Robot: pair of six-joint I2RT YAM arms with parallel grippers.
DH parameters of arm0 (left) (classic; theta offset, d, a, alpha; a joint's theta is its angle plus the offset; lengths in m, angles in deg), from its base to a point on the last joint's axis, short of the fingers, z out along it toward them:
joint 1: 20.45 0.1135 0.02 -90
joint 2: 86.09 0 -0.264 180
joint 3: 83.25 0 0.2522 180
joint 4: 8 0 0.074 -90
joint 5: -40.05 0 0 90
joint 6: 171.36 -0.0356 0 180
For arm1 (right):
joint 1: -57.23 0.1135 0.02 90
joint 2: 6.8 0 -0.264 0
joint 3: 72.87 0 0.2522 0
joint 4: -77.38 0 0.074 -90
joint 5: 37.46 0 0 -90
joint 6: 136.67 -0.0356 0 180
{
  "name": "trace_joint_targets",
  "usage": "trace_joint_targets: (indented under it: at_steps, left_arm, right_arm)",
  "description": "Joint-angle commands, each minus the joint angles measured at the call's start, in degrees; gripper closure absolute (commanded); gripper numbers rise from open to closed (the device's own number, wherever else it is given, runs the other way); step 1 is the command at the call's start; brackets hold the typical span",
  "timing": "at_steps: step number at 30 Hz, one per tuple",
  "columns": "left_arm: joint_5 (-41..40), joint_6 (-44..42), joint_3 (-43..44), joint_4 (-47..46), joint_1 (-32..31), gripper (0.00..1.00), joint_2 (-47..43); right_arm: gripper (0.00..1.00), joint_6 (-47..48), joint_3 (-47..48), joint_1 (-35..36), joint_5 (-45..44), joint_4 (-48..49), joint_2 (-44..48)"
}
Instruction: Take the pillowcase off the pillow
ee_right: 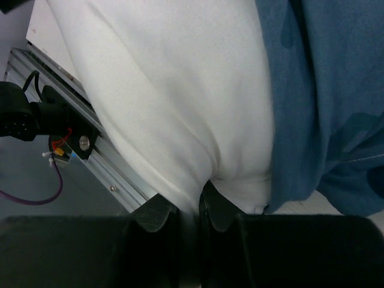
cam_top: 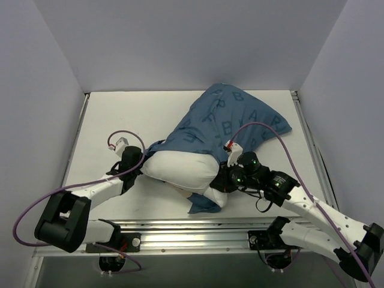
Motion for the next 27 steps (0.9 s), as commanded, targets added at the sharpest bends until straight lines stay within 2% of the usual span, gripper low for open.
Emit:
trace_joint_targets:
  at_steps: [1,2,3,4,5,6,7,9,10,12,13,14,16,18,21,23,27]
  left_arm:
    - [0.71,-3.66,2.05,-6.95,0.77,0.63,-5.35]
    - [0.36,-4.46,2.57,-5.46,0.95,0.58,-7.02]
    - [-0.78,-5.16,3.79,-1.01,0.95,0.48,-8.69]
    - [-1.4,-6.39,4.59,1.91,1.12,0.41,-12.36]
    - [-2.1,-7.01,5.38,4.64,1.3,0.35,-14.31]
    - [-3.68,-7.54,6.96,10.84,1.39,0.21,-17.98]
    - [-4.13,-8.33,7.75,14.73,1.48,0.15,-19.67]
    - [-4.57,-9.47,10.73,22.89,1.74,0.05,-23.88]
    - [-4.22,-11.39,11.79,25.21,1.92,0.03,-24.87]
    - [-3.26,-12.72,13.73,30.38,2.0,0.02,-26.97]
    - [-1.34,-13.51,15.13,31.46,2.09,0.05,-27.42]
    - [0.33,-14.22,15.41,31.73,2.09,0.05,-27.86]
    - [7.25,-15.88,15.41,29.37,2.09,0.05,-28.22]
    - [11.93,-16.59,15.32,25.09,2.09,0.05,-27.26]
    - [21.25,-17.12,16.02,19.54,2.01,0.05,-21.39]
    - [27.64,-17.82,17.33,17.51,1.66,0.05,-18.3]
    - [31.28,-18.88,18.57,16.97,-1.24,0.05,-11.27]
  right_arm:
    - [0.89,2.53,1.63,-0.37,3.59,3.09,-2.16]
    - [0.82,3.49,2.16,-0.37,3.24,2.3,-3.04]
    - [0.76,3.93,3.29,-0.37,2.1,0.81,-3.13]
    - [0.64,4.11,4.0,-0.37,0.87,0.28,-2.52]
    - [0.56,3.94,4.53,-0.54,-0.44,-0.16,-1.91]
    - [0.5,4.2,5.06,-0.54,-1.5,-0.69,-1.21]
    - [0.38,4.46,6.37,-0.72,-2.56,-1.22,-0.24]
    - [0.29,4.9,8.22,-0.8,-4.49,-3.49,0.29]
    - [0.23,4.9,10.23,-0.89,-7.72,-4.38,0.56]
    - [0.19,4.21,12.43,-1.07,-13.17,-7.27,0.56]
    - [0.14,3.24,14.53,-1.24,-20.42,-8.07,0.47]
    - [0.12,3.15,15.34,-1.33,-23.19,-8.6,0.38]
    - [0.07,3.06,17.27,-2.21,-29.86,-9.31,-1.01]
    - [0.05,3.06,18.15,-3.61,-32.0,-9.4,-2.86]
    - [0.05,2.53,17.46,-8.61,-30.27,-5.91,-7.34]
    - [0.06,2.27,15.79,-13.71,-24.84,-2.56,-9.54]
    - [0.09,1.91,12.19,-20.66,-13.23,7.29,-15.86]
